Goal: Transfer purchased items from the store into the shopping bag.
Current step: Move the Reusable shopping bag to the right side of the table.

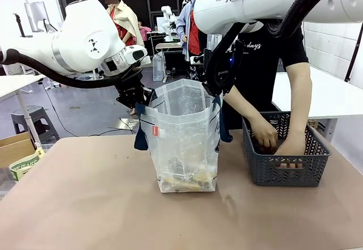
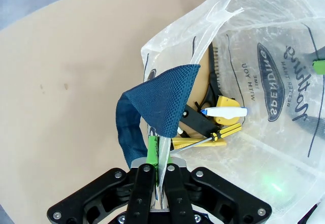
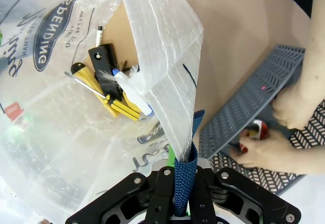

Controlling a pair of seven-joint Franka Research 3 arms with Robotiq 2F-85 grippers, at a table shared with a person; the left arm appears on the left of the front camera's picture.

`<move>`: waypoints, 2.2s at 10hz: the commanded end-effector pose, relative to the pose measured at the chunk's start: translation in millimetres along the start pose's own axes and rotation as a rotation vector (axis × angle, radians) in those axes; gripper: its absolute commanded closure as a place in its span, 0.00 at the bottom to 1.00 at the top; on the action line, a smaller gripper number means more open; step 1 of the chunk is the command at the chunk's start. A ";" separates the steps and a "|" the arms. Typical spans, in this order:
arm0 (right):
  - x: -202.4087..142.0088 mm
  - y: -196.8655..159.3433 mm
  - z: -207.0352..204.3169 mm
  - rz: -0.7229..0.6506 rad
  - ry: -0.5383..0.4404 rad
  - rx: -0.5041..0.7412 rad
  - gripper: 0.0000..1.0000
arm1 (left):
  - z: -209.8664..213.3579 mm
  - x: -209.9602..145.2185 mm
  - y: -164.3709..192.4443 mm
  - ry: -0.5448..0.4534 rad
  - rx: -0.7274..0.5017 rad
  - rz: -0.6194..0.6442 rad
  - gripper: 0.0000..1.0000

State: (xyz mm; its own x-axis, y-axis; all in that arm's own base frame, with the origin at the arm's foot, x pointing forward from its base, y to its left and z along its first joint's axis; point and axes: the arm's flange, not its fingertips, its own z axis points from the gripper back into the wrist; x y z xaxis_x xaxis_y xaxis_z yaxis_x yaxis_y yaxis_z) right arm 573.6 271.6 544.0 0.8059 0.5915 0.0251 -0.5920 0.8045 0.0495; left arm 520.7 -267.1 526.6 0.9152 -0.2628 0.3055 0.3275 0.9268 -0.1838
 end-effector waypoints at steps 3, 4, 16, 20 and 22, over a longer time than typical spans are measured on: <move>-0.1 -0.7 1.1 -0.001 -0.003 -0.006 1.00 | 0.7 0.1 1.6 -0.003 0.000 0.003 1.00; -0.1 -0.7 1.1 -0.001 -0.003 -0.006 1.00 | 0.7 0.1 1.6 -0.003 0.000 0.003 1.00; -0.1 -0.7 1.1 -0.001 -0.003 -0.006 1.00 | 0.7 0.1 1.6 -0.003 0.000 0.003 1.00; -0.1 -0.7 1.1 -0.001 -0.003 -0.006 1.00 | 0.7 0.1 1.6 -0.003 0.000 0.003 1.00; -0.1 -0.7 1.1 -0.001 -0.003 -0.006 1.00 | 0.7 0.1 1.6 -0.003 0.000 0.003 1.00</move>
State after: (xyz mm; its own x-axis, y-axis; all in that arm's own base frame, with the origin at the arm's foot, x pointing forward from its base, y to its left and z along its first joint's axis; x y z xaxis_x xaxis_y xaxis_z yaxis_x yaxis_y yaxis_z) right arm 573.6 271.6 544.0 0.8059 0.5915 0.0250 -0.5919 0.8045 0.0495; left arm 520.7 -267.1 526.6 0.9153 -0.2628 0.3054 0.3275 0.9268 -0.1838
